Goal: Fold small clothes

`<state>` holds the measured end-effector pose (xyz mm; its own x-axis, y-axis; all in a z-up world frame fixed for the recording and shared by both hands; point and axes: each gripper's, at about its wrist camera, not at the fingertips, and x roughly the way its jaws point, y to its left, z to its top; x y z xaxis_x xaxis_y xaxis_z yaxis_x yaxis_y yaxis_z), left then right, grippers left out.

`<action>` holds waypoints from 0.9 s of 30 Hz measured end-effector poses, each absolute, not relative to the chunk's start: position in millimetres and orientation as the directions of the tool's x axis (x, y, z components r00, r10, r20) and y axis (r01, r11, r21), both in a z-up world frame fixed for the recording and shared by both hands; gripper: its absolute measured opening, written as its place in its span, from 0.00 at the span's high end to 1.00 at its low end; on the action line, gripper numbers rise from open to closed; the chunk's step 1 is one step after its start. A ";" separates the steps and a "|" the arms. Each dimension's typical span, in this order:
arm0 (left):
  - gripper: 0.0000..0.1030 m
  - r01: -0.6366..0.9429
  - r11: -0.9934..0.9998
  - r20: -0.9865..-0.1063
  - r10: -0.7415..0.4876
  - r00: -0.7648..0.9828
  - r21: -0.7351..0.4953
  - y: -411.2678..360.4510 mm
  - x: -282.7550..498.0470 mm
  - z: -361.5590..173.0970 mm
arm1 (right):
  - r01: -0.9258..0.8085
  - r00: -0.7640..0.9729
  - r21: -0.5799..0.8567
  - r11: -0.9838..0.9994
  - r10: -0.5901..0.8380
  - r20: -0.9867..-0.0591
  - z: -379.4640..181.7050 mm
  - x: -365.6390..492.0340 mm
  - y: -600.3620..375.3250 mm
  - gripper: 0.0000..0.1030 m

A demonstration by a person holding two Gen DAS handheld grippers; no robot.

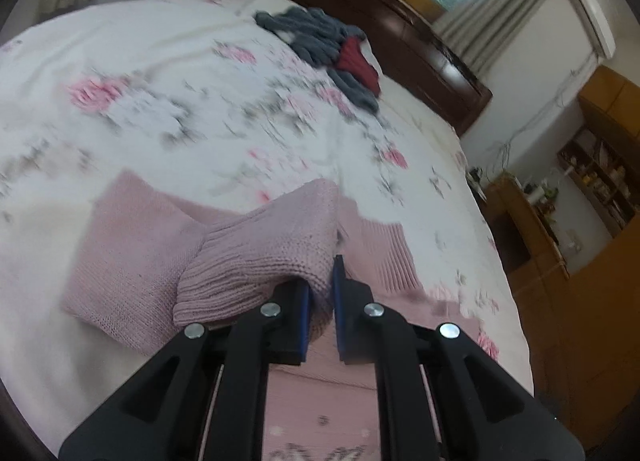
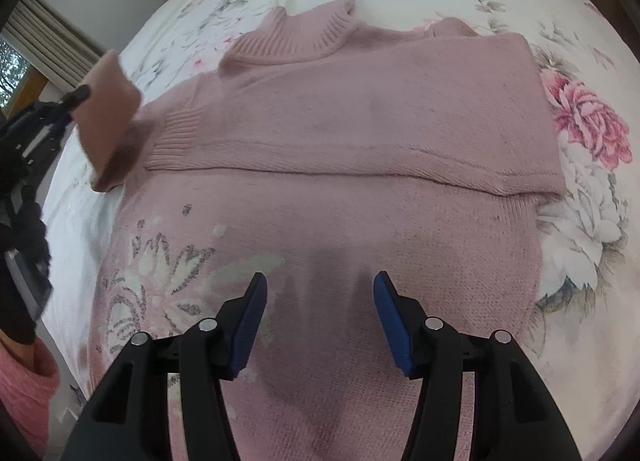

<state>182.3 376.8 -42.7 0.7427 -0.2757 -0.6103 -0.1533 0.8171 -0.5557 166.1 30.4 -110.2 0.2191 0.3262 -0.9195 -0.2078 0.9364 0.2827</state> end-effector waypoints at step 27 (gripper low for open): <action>0.66 -0.126 0.873 -0.742 -0.316 0.591 -0.472 406.2 156.9 -85.9 | -0.194 0.160 0.387 0.902 0.418 -0.894 -106.4 197.7 53.8 0.44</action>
